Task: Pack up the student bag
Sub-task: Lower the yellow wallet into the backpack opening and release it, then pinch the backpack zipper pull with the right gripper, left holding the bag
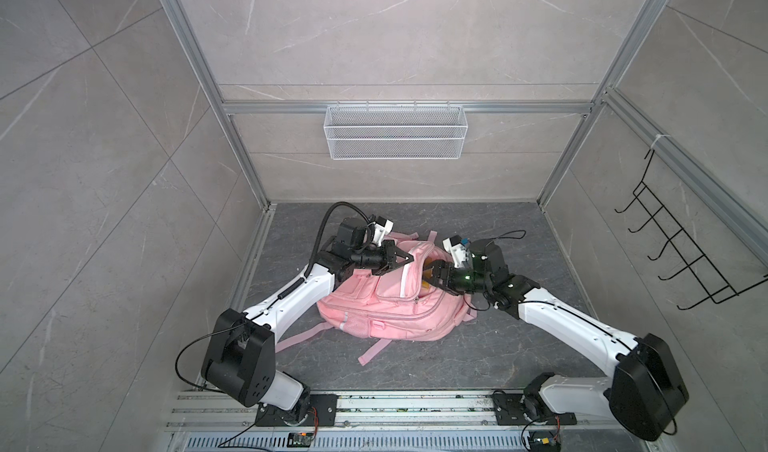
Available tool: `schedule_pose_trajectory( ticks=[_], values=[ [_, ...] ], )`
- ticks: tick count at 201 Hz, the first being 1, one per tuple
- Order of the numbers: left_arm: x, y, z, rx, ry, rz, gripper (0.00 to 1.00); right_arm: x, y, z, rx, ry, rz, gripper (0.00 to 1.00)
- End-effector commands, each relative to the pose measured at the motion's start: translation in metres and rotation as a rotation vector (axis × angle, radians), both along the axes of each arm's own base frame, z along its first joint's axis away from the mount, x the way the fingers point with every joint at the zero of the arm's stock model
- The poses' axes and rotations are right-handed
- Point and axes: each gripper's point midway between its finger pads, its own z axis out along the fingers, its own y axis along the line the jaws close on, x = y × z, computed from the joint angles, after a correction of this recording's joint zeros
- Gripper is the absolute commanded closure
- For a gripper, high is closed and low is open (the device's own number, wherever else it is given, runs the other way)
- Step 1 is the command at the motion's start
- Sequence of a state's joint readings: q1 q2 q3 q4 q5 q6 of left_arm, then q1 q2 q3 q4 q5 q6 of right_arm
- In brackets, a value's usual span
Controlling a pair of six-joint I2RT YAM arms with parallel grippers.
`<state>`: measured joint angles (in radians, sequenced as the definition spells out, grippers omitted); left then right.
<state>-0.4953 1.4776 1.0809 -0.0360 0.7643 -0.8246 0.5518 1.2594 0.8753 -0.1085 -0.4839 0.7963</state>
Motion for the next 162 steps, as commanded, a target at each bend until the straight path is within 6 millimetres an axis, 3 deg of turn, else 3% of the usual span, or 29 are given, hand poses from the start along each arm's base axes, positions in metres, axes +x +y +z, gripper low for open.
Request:
schedule_pose_trajectory(
  ticks=[1,22,45,60,76,93,105,122,140,162],
  values=[
    [0.008,0.001,0.044,-0.094,-0.159,-0.006,1.0,-0.014,-0.008,0.02,-0.067,-0.052,0.028,0.19],
    [0.011,0.0,0.035,-0.079,-0.149,-0.009,1.0,-0.02,-0.024,0.021,-0.149,-0.058,-0.003,0.18],
    [0.018,-0.003,0.017,-0.031,-0.124,0.002,1.0,-0.03,-0.038,0.038,-0.178,-0.115,-0.016,0.18],
    [0.019,-0.005,0.001,0.046,-0.139,0.015,1.0,-0.039,-0.045,0.032,-0.214,-0.118,0.004,0.18],
    [0.016,-0.008,-0.011,0.08,-0.127,0.004,0.83,-0.048,-0.048,0.013,-0.253,-0.089,0.038,0.19],
    [0.01,-0.004,-0.009,0.08,-0.125,0.016,0.57,-0.056,-0.046,0.001,-0.26,-0.071,0.053,0.19],
    [0.004,0.004,-0.008,0.105,-0.117,0.035,0.46,-0.06,-0.043,-0.004,-0.267,-0.072,0.059,0.19],
    [-0.01,0.02,-0.011,0.171,-0.099,0.051,0.37,-0.067,-0.038,-0.02,-0.313,-0.051,0.082,0.19],
    [-0.028,0.036,-0.027,0.255,-0.043,0.06,0.3,-0.075,-0.034,-0.041,-0.385,-0.009,0.118,0.21],
    [-0.045,0.056,-0.052,0.36,0.019,0.073,0.3,-0.085,-0.023,-0.057,-0.485,0.014,0.162,0.22]
  ],
)
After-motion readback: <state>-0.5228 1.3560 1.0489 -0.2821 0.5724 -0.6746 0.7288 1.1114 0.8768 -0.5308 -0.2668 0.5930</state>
